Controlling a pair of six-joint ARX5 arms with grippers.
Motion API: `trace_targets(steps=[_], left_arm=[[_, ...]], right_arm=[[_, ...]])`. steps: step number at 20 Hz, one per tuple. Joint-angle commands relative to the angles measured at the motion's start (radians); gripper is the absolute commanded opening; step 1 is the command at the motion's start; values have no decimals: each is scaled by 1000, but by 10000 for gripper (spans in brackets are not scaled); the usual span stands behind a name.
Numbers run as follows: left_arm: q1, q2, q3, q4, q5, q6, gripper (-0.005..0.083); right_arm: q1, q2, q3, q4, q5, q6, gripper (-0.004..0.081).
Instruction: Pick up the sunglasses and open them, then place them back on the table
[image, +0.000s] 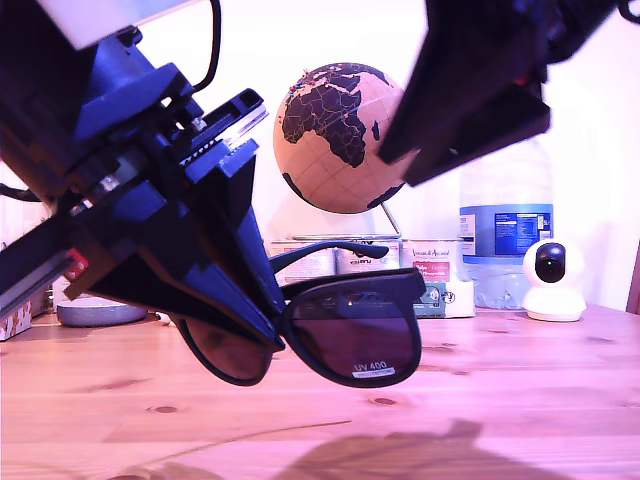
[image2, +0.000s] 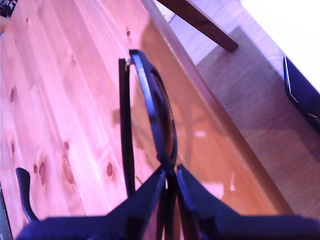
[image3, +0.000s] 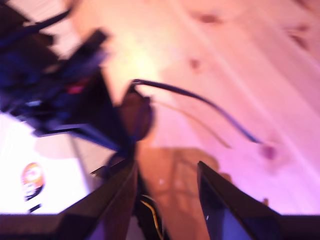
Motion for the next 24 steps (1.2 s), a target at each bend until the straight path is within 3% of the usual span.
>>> trace_targets(steps=[1,5,10,24], left_arm=[[2,18,26,-5,1,-25,-22],[2,23,74,-49,-6,-26,-22],[2,23,79,-53,-6,-23,-22],[2,23,105,-38,-4,-21,-22]], right_arm=[[22,32,-13,-2,-3,31,334],[71,91,-13,-17,9,55,334],[133,136,-13,-13,79,68,334],[137,137,-13,-1,283,76,334]])
